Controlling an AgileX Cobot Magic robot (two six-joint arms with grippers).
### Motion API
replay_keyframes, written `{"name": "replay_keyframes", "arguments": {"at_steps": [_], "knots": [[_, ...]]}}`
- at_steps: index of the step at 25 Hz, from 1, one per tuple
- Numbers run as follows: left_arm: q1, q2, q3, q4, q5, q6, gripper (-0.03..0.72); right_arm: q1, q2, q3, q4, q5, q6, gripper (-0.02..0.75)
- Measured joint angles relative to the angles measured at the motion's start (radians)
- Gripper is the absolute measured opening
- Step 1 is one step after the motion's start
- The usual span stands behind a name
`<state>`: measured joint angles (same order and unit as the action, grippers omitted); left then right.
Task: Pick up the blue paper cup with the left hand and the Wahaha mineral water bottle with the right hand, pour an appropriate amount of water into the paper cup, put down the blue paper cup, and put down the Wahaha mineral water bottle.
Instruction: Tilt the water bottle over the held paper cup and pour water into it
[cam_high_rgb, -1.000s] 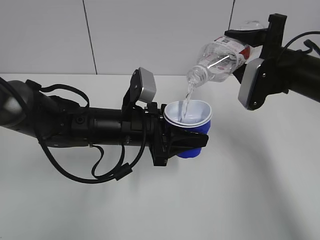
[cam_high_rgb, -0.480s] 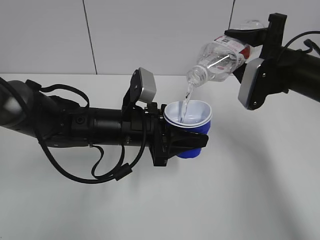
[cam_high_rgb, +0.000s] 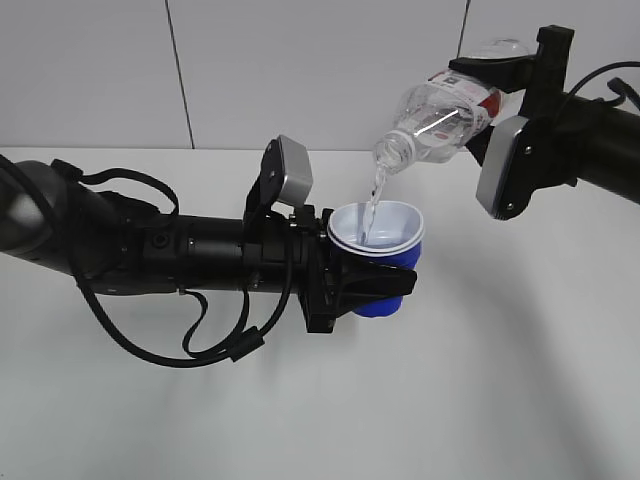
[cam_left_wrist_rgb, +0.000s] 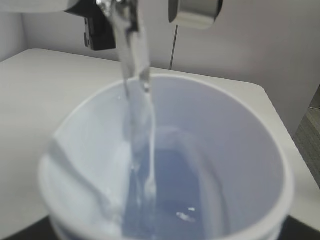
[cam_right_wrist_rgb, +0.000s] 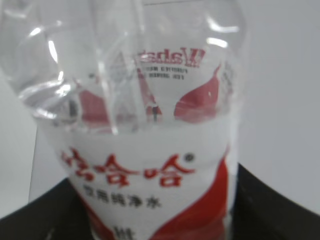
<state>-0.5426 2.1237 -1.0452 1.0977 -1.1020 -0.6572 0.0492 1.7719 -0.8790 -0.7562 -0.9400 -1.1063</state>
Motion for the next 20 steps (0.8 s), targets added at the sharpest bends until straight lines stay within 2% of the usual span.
{"name": "replay_keyframes", "arguments": {"at_steps": [20], "knots": [[0.000,0.000,0.000,0.001,0.003,0.000,0.415,0.000,0.000,0.000,0.000,-0.003,-0.002,0.444]]}}
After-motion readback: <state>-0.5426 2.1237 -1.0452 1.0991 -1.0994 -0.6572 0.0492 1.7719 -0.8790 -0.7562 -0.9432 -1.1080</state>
